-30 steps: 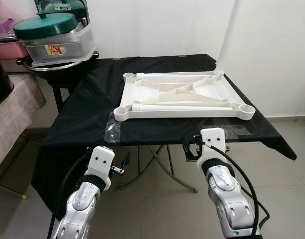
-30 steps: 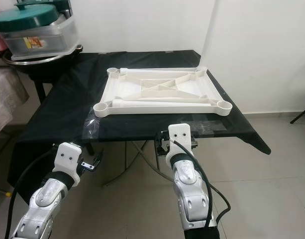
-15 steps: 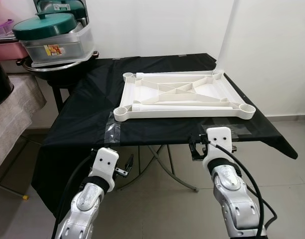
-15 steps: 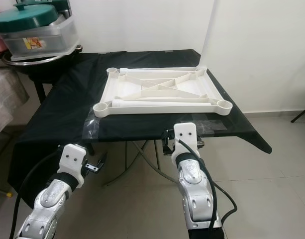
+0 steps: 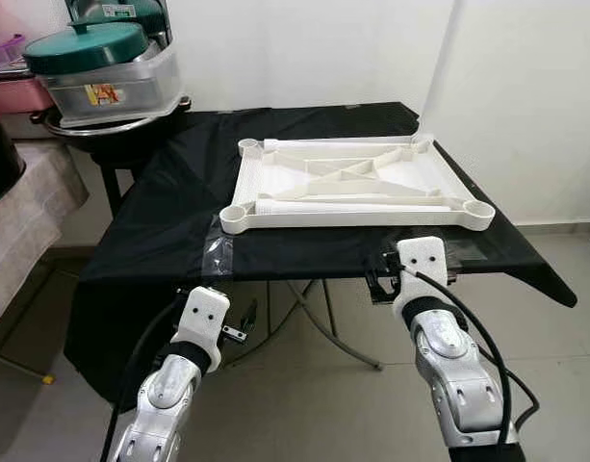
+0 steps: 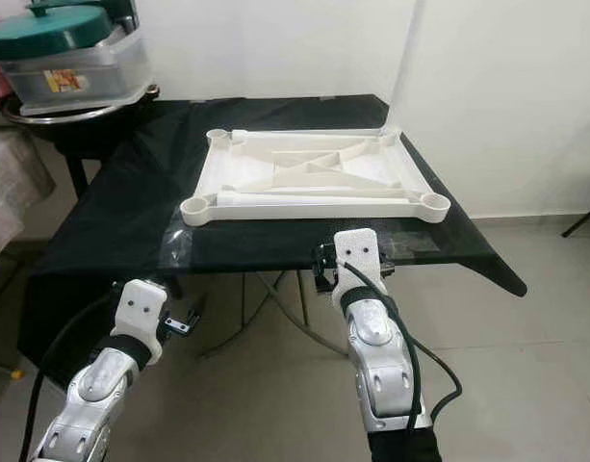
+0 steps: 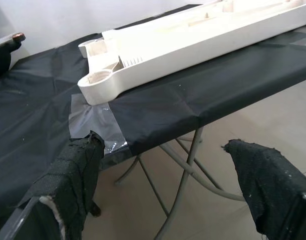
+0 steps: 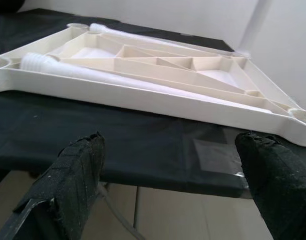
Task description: Building children table
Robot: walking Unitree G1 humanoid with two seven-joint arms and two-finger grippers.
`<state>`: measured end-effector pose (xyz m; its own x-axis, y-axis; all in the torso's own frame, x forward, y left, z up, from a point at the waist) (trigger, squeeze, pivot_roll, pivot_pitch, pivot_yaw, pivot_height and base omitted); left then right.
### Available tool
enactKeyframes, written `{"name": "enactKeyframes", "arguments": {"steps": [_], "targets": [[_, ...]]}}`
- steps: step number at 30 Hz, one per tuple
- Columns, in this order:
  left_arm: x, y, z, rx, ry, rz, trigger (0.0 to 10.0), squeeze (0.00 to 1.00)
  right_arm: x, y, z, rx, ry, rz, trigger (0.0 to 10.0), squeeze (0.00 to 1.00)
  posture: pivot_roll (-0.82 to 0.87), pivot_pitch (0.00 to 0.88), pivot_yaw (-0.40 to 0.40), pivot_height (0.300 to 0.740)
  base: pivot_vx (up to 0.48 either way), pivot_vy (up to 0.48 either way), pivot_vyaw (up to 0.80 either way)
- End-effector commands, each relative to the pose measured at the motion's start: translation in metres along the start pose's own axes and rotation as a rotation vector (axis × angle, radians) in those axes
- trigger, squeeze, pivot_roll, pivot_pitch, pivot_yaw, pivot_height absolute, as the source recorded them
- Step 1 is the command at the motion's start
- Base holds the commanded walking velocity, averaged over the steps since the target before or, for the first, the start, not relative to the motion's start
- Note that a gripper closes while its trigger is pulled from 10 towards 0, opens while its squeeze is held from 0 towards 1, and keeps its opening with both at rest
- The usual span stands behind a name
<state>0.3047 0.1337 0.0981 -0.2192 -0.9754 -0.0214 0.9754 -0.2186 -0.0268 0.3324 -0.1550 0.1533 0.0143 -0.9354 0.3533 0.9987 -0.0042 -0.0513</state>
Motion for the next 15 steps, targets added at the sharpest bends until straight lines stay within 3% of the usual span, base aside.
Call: {"name": "enactKeyframes", "arguments": {"steps": [1, 7, 15], "targets": [[-0.003, -0.004, -0.003, -0.006, 0.012, 0.009, 10.0, 0.00, -0.002, 0.004, 0.000, -0.010, -0.010, 0.014, 10.0, 0.00, -0.07, 0.000, -0.013, 0.740, 0.000, 0.000, 0.00], [-0.006, -0.006, -0.006, -0.011, 0.015, 0.022, 10.0, 0.00, -0.009, 0.004, 0.007, -0.002, 0.034, 0.024, 10.0, 0.00, -0.07, 0.000, -0.032, 0.740, 0.000, 0.000, 0.00], [-0.003, -0.010, -0.005, -0.010, 0.003, 0.041, 10.0, 0.00, -0.019, 0.004, -0.001, -0.023, 0.040, 0.058, 10.0, 0.00, -0.02, 0.000, -0.036, 0.740, 0.000, 0.000, 0.00]]}}
Point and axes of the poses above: a point about 5 cm out from each wrist's last joint towards the gripper, its own y axis pointing out of the wrist towards the gripper, its own z axis along the axis of the wrist's last joint, x = y × z, the point moved 3 cm from there along y, pointing out of the wrist towards the gripper, and after that the axes turned 9 degrees about -y, right-handed, at the moved point
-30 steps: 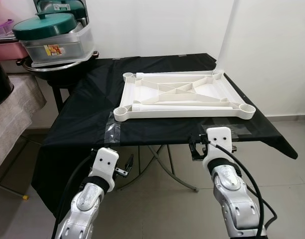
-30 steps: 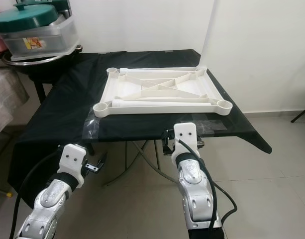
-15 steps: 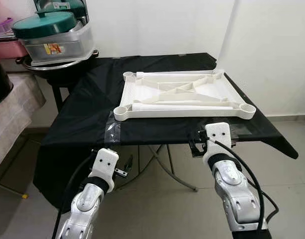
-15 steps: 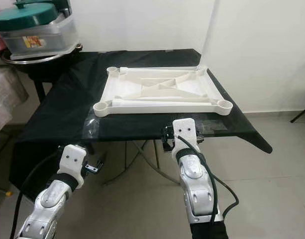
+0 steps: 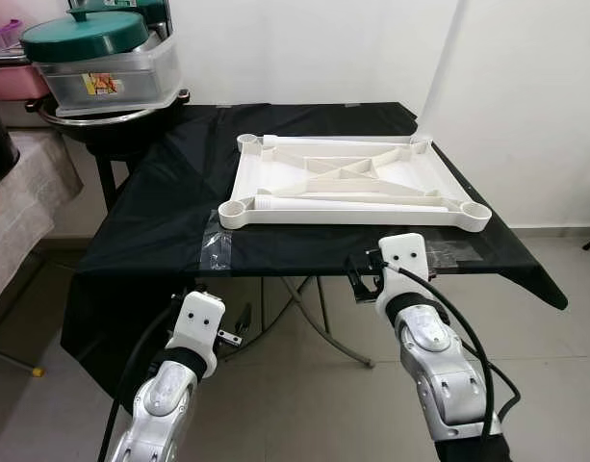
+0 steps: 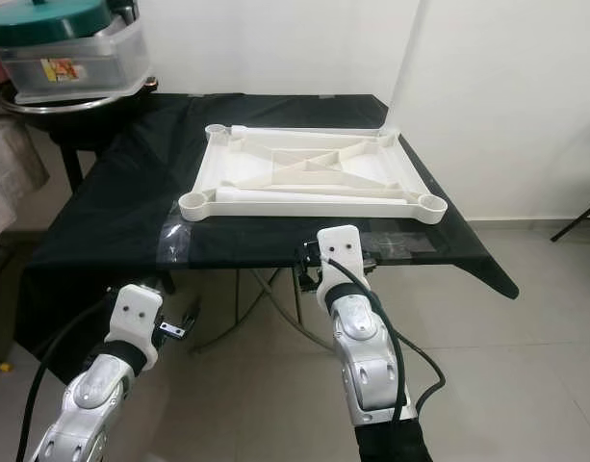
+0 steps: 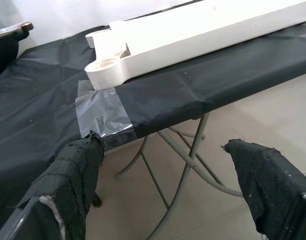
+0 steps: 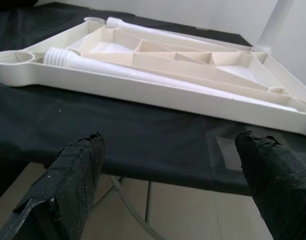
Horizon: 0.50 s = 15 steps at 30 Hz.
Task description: Building children table
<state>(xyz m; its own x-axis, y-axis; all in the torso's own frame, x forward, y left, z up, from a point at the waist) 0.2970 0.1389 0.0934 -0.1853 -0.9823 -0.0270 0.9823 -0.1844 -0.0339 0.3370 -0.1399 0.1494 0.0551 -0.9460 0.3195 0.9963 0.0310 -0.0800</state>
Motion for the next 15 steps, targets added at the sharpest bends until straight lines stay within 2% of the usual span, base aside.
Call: {"name": "enactKeyframes", "arguments": {"steps": [1, 8, 10, 15], "targets": [[0.001, -0.003, -0.001, -0.007, 0.001, 0.002, 10.0, 0.00, -0.004, 0.000, -0.003, -0.005, 0.009, 0.017, 10.0, 0.00, -0.01, 0.000, -0.030, 0.740, 0.000, 0.000, 0.00], [-0.005, -0.006, -0.003, -0.019, 0.016, 0.002, 10.0, 0.00, -0.006, 0.000, -0.002, -0.003, 0.027, 0.011, 10.0, 0.00, -0.01, 0.000, -0.034, 0.740, 0.000, 0.000, 0.00], [-0.011, -0.005, -0.003, -0.019, 0.020, 0.026, 10.0, 0.00, -0.010, -0.001, -0.002, -0.003, 0.031, 0.021, 10.0, 0.00, -0.02, 0.000, -0.042, 0.740, 0.000, 0.000, 0.00], [-0.010, -0.004, -0.005, -0.024, 0.018, 0.035, 10.0, 0.00, -0.008, 0.000, -0.004, -0.004, 0.015, 0.023, 10.0, 0.00, -0.02, 0.000, -0.047, 0.740, 0.000, 0.000, 0.00]]}}
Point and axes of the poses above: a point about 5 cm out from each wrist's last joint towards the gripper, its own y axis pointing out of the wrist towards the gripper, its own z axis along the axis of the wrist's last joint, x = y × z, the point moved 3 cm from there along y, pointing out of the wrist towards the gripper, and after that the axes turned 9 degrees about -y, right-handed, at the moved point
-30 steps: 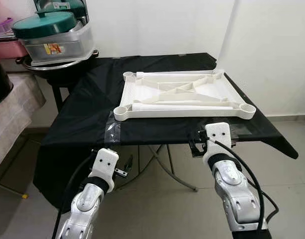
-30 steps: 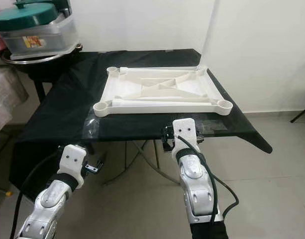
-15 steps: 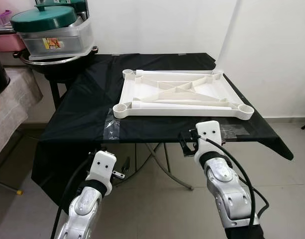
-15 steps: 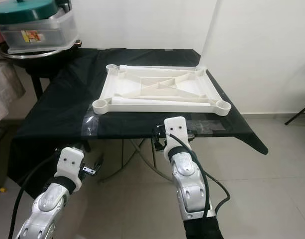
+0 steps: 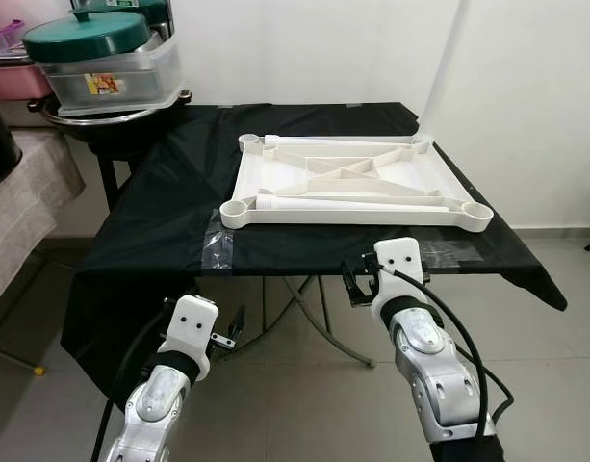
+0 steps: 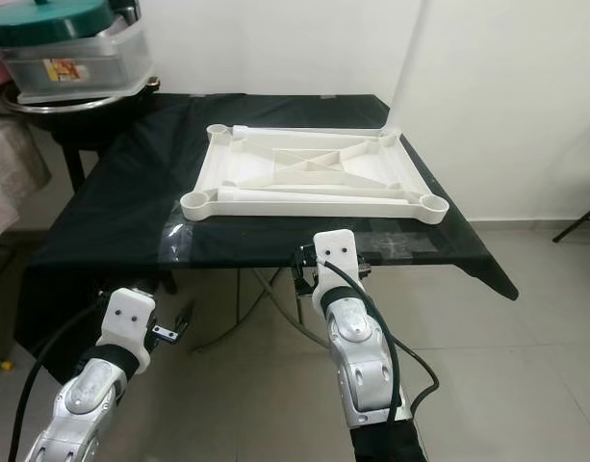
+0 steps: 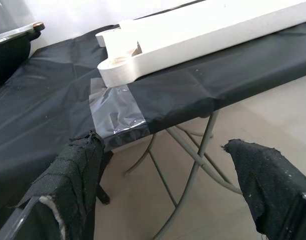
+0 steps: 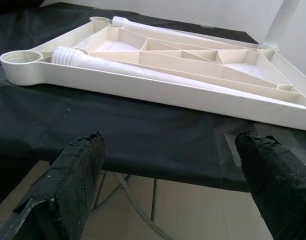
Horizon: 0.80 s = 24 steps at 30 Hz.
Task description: Building children table
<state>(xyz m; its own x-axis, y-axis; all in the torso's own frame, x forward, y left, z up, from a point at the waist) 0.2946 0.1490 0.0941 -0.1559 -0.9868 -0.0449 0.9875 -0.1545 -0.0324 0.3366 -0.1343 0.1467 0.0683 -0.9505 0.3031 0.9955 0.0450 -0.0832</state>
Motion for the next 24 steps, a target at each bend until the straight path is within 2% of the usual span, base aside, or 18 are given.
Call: {"name": "enactKeyframes", "arguments": {"steps": [1, 5, 12, 19, 24], "targets": [[0.000, 0.000, -0.005, -0.024, 0.001, 0.005, 10.0, 0.00, -0.002, 0.000, -0.004, -0.006, -0.001, 0.009, 10.0, 0.00, -0.02, 0.000, -0.047, 0.740, 0.000, 0.000, 0.00], [-0.001, -0.001, -0.007, -0.034, 0.000, 0.012, 10.0, 0.00, 0.000, 0.003, -0.001, 0.004, 0.005, -0.005, 10.0, 0.00, -0.02, 0.000, -0.034, 0.740, 0.000, 0.000, 0.00], [0.002, 0.003, -0.004, -0.044, 0.025, -0.042, 10.0, 0.00, -0.020, 0.000, 0.003, 0.021, 0.050, -0.001, 10.0, 0.00, -0.02, 0.000, 0.051, 0.740, 0.000, 0.000, 0.00], [-0.005, 0.008, 0.002, -0.043, 0.059, -0.076, 10.0, 0.00, -0.027, -0.003, 0.010, 0.042, 0.061, -0.010, 10.0, 0.00, -0.05, 0.000, 0.104, 0.740, 0.000, 0.000, 0.00], [-0.007, 0.014, 0.006, -0.041, 0.075, -0.098, 10.0, 0.00, -0.026, -0.002, 0.017, 0.063, 0.049, -0.019, 10.0, 0.00, -0.05, 0.000, 0.099, 0.740, 0.000, 0.000, 0.00]]}}
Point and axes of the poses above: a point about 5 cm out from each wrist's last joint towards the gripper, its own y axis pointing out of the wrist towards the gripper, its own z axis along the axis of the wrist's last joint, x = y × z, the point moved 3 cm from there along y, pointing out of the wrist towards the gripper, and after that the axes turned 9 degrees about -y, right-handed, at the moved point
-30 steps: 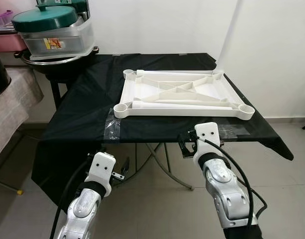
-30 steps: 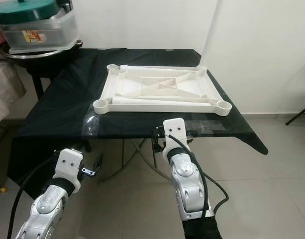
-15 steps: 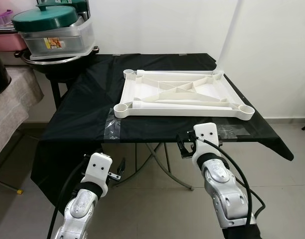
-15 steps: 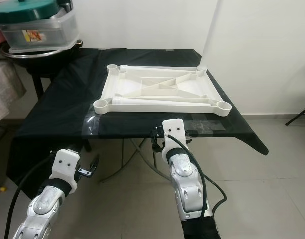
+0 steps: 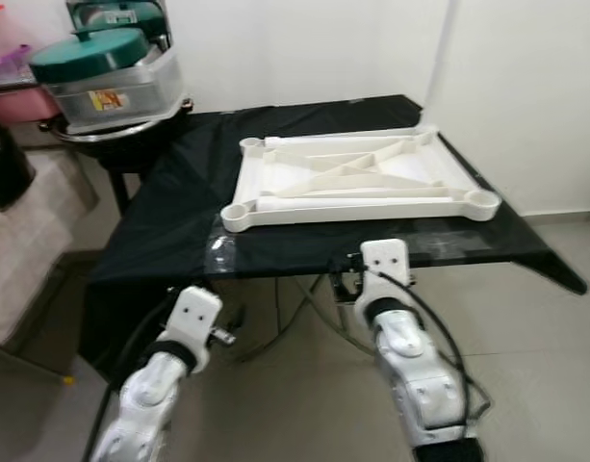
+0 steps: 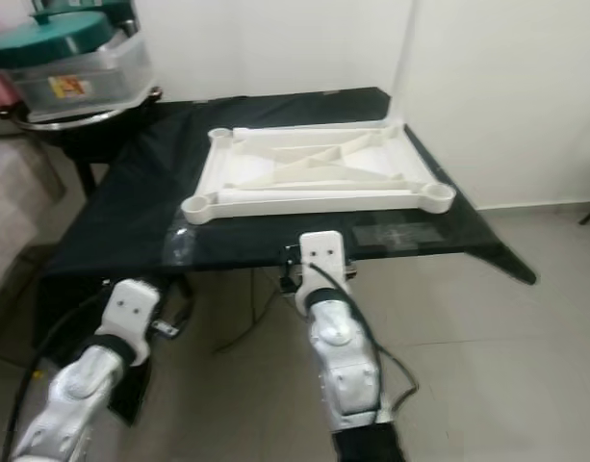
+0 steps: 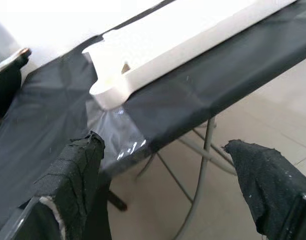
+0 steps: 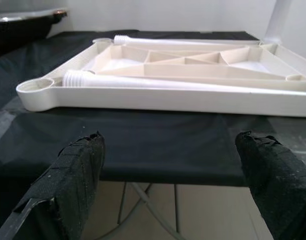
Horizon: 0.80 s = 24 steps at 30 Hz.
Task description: Building children table
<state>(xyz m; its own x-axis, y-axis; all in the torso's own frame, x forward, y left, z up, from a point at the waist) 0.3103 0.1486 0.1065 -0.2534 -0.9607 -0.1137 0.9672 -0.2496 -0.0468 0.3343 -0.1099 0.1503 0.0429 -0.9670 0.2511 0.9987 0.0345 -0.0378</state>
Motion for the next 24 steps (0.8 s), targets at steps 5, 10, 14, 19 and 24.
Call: {"name": "enactKeyframes", "arguments": {"steps": [5, 10, 14, 19, 24], "targets": [[-0.003, -0.001, -0.008, -0.035, -0.009, 0.009, 10.0, 0.00, -0.003, -0.001, 0.008, 0.032, -0.018, 0.002, 10.0, 0.00, -0.06, 0.000, 0.093, 0.740, 0.000, 0.000, 0.00], [0.008, -0.007, -0.016, -0.048, -0.038, 0.009, 10.0, 0.00, 0.000, -0.004, 0.006, 0.043, -0.057, 0.015, 10.0, 0.00, -0.07, 0.000, 0.084, 0.740, 0.000, 0.000, 0.00], [0.010, -0.008, -0.017, -0.051, -0.043, 0.006, 10.0, 0.00, 0.001, -0.005, 0.005, 0.041, -0.064, 0.017, 10.0, 0.00, -0.07, 0.000, 0.083, 0.740, 0.000, 0.000, 0.00], [0.000, -0.010, -0.014, -0.034, -0.066, 0.044, 10.0, 0.00, 0.028, -0.011, -0.003, 0.026, -0.105, -0.025, 10.0, 0.00, -0.07, 0.000, 0.067, 0.740, 0.000, 0.000, 0.00], [-0.004, -0.013, -0.014, -0.036, -0.056, 0.051, 10.0, 0.00, 0.034, -0.015, -0.008, 0.016, -0.116, -0.027, 10.0, 0.00, -0.05, 0.000, 0.044, 0.740, 0.000, 0.000, 0.00]]}}
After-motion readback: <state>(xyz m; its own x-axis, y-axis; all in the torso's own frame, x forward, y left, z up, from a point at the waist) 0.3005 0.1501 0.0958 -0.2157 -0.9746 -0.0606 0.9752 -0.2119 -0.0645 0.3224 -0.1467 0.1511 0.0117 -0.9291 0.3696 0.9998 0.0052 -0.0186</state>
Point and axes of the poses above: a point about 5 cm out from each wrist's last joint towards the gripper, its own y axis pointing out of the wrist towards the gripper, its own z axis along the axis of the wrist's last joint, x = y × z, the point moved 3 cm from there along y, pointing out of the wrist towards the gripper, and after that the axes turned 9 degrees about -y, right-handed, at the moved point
